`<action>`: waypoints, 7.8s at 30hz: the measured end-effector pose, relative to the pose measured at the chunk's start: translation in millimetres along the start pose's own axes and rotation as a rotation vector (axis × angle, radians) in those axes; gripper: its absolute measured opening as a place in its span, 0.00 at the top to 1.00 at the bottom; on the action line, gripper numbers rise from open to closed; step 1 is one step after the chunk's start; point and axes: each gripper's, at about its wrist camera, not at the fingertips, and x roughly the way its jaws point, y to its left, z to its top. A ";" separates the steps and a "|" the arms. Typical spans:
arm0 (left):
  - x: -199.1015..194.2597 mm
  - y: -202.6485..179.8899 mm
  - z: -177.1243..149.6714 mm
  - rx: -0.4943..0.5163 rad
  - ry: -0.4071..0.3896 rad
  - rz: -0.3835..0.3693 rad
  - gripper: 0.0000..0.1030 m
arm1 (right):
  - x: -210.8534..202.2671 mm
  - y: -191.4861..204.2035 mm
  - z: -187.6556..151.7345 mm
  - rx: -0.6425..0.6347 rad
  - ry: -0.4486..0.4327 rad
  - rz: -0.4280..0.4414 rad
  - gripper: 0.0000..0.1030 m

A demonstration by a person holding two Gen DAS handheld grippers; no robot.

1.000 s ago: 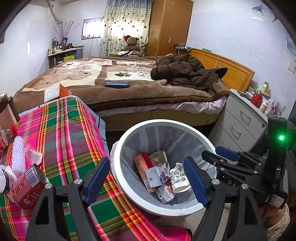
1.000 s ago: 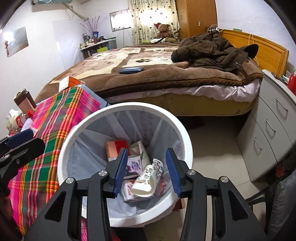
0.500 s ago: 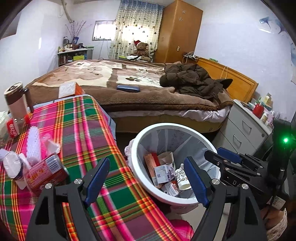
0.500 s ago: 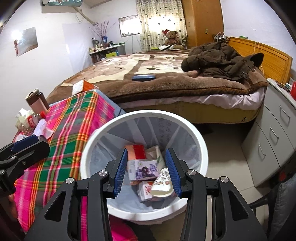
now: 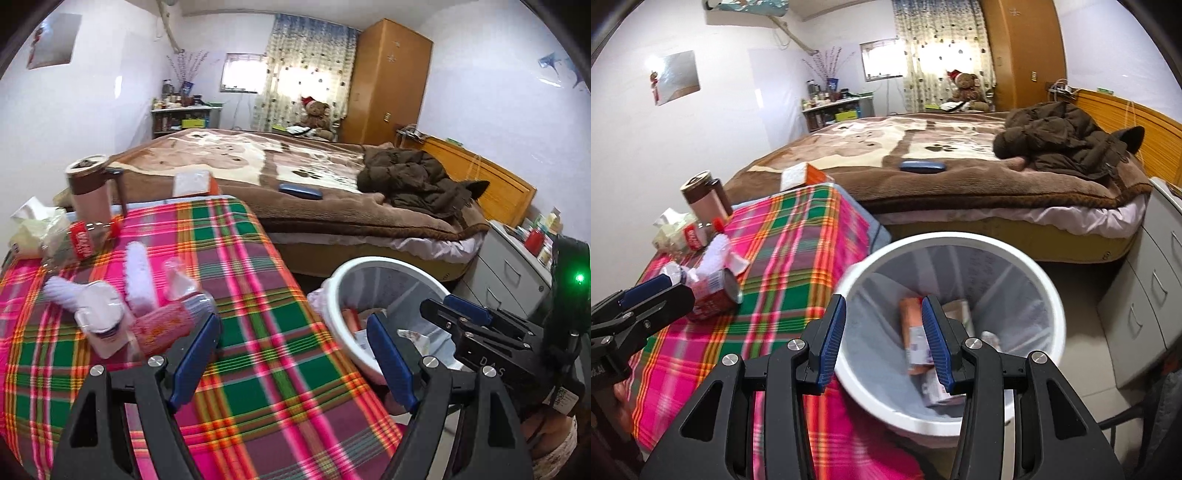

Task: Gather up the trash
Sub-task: 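Move both tools back from the bin to the plaid table, then move the left tool to the white yogurt cup while the right tool approaches the red soda can, then grasp the white yogurt cup with the left tool while the right tool grasps the red can, then carry the yogurt cup in the left tool and can in the right tool over the bin, then open the right tool to drop the can while the left tool drops the yogurt cup into the bin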

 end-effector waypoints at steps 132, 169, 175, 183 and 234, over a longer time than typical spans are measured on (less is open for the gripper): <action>-4.5 199.5 -31.7 -0.208 0.053 0.351 0.56 | 73.7 179.5 -13.3 -0.423 0.110 0.348 0.46; -32.5 99.8 -19.8 -0.038 -0.008 0.169 0.56 | 11.5 94.5 -2.5 -0.197 -0.052 0.261 0.48; -23.9 69.9 -11.6 0.011 -0.015 0.126 0.56 | 1.9 64.2 3.8 -0.146 -0.083 0.201 0.48; -6.6 27.4 0.6 0.060 -0.018 0.045 0.56 | -3.4 26.2 6.7 -0.073 -0.102 0.130 0.48; 68.2 -72.9 23.1 0.113 0.052 -0.115 0.26 | 12.4 -70.3 -0.1 0.091 -0.023 -0.134 0.38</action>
